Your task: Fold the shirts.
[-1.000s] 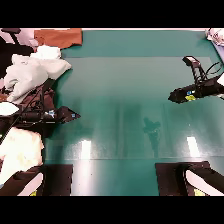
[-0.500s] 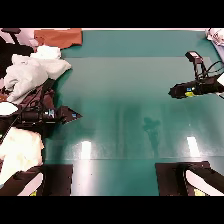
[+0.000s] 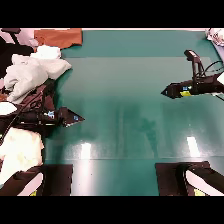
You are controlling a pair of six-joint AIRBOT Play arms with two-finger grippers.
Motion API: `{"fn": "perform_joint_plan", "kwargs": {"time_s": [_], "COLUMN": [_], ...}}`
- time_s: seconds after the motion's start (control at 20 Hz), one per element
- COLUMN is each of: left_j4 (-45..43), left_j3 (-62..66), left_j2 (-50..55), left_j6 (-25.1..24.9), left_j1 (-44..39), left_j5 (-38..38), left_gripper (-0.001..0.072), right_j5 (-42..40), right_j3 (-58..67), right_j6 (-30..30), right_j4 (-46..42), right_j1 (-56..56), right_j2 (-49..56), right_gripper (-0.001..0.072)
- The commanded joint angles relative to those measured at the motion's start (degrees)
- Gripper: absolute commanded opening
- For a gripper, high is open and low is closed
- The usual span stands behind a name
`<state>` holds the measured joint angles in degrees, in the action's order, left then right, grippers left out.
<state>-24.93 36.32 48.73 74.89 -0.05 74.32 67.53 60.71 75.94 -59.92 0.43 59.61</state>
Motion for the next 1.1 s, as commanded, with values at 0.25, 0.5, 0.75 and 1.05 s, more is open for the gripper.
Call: {"fn": "perform_joint_plan", "kwargs": {"time_s": [0.25,0.5,0.75,1.05], "left_j4": [-8.04,-42.64,-63.39,-71.95], "left_j3": [5.05,24.94,33.55,33.44], "left_j2": [-0.04,-0.04,-0.04,-0.04], "left_j6": [-3.3,9.6,16.85,22.38], "left_j1": [0.04,0.04,0.04,0.04], "left_j5": [-1.99,0.35,4.98,7.78], "left_gripper": [0.0025,0.0025,0.0025,0.0026], "right_j5": [3.13,2.95,1.66,-2.71], "right_j3": [-0.04,-0.02,-0.02,-0.02], "right_j6": [4.26,5.27,5.18,5.18], "right_j4": [3.32,3.32,2.84,2.82], "right_j1": [8.9,9.84,9.49,9.49], "right_j2": [0.04,0.04,0.04,0.04], "right_gripper": [0.0018,0.0018,0.0017,0.0018]}}
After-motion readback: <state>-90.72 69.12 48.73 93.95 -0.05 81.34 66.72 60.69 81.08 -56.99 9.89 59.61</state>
